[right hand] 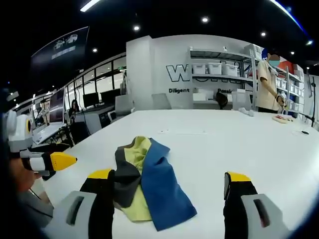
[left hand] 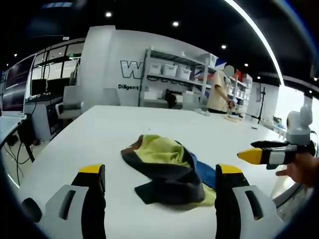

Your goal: Fold the garment on the visible template until the final outline fits inside the template.

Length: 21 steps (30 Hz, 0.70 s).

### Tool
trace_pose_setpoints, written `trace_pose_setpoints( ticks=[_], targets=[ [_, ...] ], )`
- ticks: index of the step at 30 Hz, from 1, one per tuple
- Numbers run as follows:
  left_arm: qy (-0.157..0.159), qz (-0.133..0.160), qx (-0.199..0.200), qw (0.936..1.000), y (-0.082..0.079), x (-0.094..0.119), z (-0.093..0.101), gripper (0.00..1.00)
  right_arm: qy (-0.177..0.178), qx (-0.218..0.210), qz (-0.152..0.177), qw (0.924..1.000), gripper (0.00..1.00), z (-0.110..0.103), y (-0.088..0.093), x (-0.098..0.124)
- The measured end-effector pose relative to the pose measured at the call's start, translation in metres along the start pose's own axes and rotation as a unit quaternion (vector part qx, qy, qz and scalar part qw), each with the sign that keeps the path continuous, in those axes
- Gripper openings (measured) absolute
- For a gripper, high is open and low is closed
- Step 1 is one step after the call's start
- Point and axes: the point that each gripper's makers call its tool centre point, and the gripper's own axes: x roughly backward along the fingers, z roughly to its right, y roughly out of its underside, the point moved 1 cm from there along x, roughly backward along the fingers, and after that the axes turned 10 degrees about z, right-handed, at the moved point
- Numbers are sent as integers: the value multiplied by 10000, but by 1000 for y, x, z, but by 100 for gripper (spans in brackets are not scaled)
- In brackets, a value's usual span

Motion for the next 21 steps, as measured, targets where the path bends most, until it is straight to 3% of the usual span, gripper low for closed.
trace_pose_setpoints(
  ticks=[21],
  targets=[
    [47, -42, -37, 10000, 1, 0, 1, 79, -53, -11, -25, 10000, 89, -2, 0, 0]
  ],
)
